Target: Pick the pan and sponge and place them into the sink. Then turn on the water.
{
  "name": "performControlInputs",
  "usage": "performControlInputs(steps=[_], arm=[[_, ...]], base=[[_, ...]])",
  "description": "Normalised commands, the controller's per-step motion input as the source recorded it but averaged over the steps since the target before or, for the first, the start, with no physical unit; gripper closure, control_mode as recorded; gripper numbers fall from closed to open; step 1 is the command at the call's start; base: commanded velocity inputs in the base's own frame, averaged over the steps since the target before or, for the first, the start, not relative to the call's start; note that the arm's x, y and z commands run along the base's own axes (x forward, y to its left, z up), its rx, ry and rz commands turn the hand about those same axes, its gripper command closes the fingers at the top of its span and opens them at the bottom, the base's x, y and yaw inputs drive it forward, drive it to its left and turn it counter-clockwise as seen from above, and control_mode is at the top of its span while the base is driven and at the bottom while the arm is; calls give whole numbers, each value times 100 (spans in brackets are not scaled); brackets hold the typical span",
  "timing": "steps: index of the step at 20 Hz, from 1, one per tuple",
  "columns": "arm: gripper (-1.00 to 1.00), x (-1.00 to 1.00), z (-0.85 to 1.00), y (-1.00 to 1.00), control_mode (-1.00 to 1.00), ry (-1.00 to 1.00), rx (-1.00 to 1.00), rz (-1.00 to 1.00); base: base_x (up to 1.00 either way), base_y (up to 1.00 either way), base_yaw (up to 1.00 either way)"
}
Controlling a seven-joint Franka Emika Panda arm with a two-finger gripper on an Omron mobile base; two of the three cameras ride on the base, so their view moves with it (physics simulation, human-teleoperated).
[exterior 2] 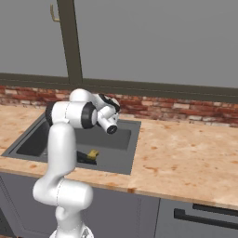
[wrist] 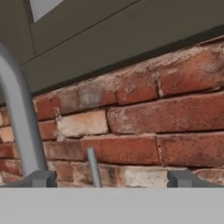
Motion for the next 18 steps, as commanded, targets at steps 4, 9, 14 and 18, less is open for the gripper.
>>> performControlInputs(steps=[4,9,14,18], arm=[[-100,19,-14,0,-100,2,3,1],[-100,18,-8,0,-100,0,5,2],[-100,13,-5,-2,-100,0,10,7],[-100,16,-10,0,-100,0,8,7]], base=[[0,0,0],[0,0,0],[0,0,0],[0,0,0]])
